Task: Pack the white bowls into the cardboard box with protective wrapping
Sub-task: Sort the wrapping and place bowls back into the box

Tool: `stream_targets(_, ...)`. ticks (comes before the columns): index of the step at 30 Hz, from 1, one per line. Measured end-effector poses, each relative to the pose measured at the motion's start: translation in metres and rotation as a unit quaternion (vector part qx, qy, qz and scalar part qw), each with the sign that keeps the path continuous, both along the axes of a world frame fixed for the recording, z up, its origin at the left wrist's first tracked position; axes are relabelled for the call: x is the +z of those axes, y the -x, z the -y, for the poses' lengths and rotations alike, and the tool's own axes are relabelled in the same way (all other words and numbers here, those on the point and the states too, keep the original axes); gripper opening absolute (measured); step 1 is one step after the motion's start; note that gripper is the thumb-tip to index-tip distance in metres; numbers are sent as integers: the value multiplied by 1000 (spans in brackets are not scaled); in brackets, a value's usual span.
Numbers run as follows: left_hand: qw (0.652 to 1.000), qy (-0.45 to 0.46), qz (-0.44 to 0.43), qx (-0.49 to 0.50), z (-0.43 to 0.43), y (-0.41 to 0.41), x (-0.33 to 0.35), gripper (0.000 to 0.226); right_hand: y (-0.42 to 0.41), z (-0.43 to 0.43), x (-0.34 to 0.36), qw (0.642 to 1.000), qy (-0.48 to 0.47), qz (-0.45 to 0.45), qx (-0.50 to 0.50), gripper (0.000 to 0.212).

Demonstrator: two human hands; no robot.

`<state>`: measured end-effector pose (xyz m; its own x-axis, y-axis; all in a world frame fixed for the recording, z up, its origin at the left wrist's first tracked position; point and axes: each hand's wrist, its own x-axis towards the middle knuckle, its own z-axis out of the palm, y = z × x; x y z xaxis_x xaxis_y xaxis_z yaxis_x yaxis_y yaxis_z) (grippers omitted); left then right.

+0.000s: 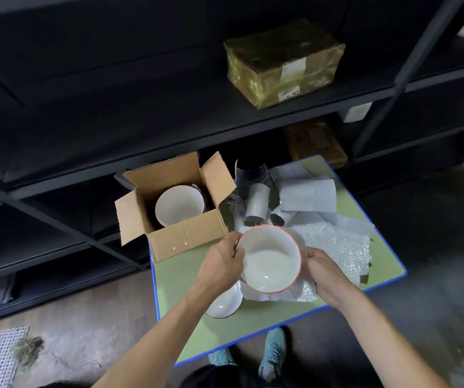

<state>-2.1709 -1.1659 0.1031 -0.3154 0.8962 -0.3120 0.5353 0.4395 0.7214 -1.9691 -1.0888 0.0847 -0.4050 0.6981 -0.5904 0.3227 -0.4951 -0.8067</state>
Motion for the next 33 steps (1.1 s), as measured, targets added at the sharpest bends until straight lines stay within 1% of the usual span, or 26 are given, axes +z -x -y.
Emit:
stream_targets(8, 999, 17, 34, 6, -2, 4, 6, 24, 6, 0, 3, 993, 65, -23, -101, 22)
stream_targets(10, 999, 14, 32, 3, -2, 6, 10, 24, 8, 0, 3, 989, 77, -40, -117, 22)
stream_targets(14, 998, 4, 59, 0, -2, 10, 16, 23, 10, 1, 5, 985, 87, -48, -143, 23)
stream_targets(16, 997, -1, 77, 0, 0, 10, 21, 22, 12, 3, 11, 984, 89, -74, -139, 27)
stream_targets(19, 995, -15, 97, 6, 2, 12, 29, 18, 17, 7, 24, 977, 80, -158, -121, 42)
stream_targets(22, 992, -27, 120, 16, 6, 15, 35, 15, 19, 11, 37, 971, 102, -190, -99, 51)
stream_targets(23, 992, -33, 118, 16, 7, 17, 37, 15, 20, 13, 41, 972, 109, -191, -81, 49)
stream_targets(25, 993, -44, 110, 18, 8, 21, 37, 16, 23, 14, 49, 979, 103, -174, -40, 35)
stream_targets(26, 992, -49, 111, 20, 9, 24, 37, 17, 24, 14, 50, 980, 99, -173, -28, 34)
stream_targets(28, 993, -58, 101, 32, 12, 31, 34, 22, 28, 13, 51, 980, 87, -177, -16, 43)
stream_targets(30, 994, -55, 71, 54, 15, 39, 32, 34, 34, 13, 52, 979, 81, -187, -12, 41)
stream_targets(33, 993, -47, 85, 74, 21, 50, 33, 46, 46, 13, 54, 977, 76, -196, -17, 40)
